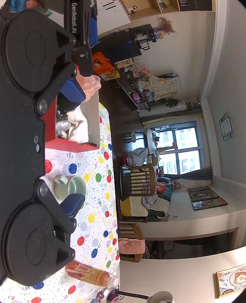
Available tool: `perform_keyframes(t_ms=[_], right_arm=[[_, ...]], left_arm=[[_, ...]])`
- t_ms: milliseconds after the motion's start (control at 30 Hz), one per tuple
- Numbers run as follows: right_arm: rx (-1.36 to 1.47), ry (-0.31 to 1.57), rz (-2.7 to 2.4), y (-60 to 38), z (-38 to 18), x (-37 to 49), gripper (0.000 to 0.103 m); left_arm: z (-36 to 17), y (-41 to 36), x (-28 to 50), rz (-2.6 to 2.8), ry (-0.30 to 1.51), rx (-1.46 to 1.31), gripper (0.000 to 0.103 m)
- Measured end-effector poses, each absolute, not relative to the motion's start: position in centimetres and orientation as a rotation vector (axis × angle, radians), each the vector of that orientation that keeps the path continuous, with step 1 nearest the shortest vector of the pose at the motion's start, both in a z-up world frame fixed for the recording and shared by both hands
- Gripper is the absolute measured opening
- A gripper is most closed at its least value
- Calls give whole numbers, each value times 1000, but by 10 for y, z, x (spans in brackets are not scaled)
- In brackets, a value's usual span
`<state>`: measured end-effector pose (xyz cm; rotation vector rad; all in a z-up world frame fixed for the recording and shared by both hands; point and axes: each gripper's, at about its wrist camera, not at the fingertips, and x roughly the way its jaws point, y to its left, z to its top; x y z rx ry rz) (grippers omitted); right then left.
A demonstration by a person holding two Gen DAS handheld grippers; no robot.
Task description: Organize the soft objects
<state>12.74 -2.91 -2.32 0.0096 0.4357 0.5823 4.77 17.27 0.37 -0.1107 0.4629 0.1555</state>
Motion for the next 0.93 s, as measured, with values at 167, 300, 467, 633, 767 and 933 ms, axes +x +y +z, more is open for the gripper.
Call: perform_keyframes(t_ms=[167, 300, 467, 633, 767, 933], right_arm=[[17, 438, 578, -48, -24, 121, 103], [16, 438, 583, -53, -25, 120, 103], [14, 439, 594, -62, -26, 119, 103], [11, 443, 604, -69, -26, 119, 103], [14, 447, 610, -71, -25, 120, 103], [16, 443, 619, -70, -26, 123, 103]], left_arm=[[5, 150, 42, 148, 466, -105, 102], [5, 139, 38, 150, 478, -113, 102], [5, 130, 33, 158, 478, -110, 102], [4, 125, 32, 160, 482, -115, 102], [5, 118, 32, 168, 480, -110, 102], [7, 117, 33, 178, 478, -104, 102]])
